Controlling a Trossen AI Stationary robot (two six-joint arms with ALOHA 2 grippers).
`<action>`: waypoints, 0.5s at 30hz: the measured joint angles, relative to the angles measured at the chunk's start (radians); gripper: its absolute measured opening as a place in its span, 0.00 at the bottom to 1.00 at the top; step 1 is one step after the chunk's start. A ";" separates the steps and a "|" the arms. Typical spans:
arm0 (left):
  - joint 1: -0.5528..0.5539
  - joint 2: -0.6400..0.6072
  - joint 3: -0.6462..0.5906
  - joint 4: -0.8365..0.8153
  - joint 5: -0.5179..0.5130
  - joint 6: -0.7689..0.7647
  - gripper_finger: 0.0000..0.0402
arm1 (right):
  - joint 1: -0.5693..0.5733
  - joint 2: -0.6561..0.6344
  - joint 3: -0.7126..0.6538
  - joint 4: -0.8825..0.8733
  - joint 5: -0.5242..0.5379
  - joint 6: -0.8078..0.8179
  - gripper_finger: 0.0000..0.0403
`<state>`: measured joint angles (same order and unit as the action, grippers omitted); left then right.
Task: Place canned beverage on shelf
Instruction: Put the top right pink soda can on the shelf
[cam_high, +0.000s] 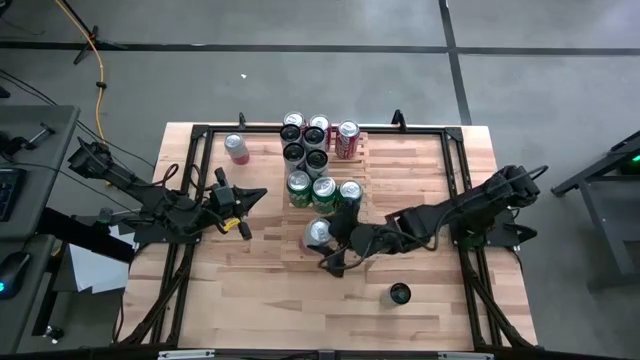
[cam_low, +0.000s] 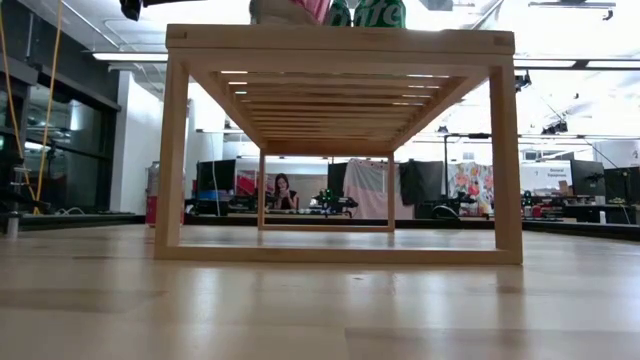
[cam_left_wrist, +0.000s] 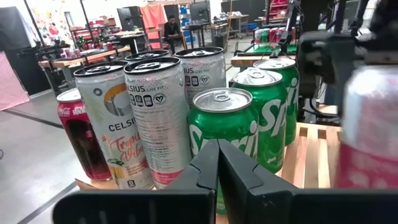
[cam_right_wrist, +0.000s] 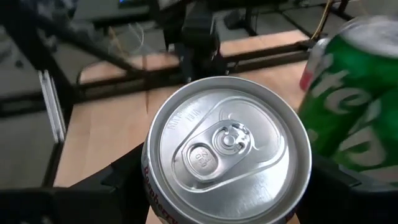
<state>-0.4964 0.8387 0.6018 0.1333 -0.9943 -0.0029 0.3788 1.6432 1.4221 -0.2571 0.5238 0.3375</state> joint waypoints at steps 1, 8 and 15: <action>0.001 0.000 0.000 0.000 0.000 0.000 0.00 | 0.001 0.011 0.010 -0.014 -0.005 -0.004 0.69; 0.007 0.000 0.000 0.001 0.000 -0.004 0.00 | 0.000 0.075 0.170 -0.137 0.041 -0.037 0.69; 0.007 0.000 0.000 -0.003 0.006 -0.004 0.00 | -0.010 0.154 0.285 -0.281 0.040 -0.040 0.69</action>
<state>-0.4896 0.8387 0.6018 0.1307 -0.9886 -0.0067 0.3684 1.7975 1.7067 -0.5383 0.5640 0.2974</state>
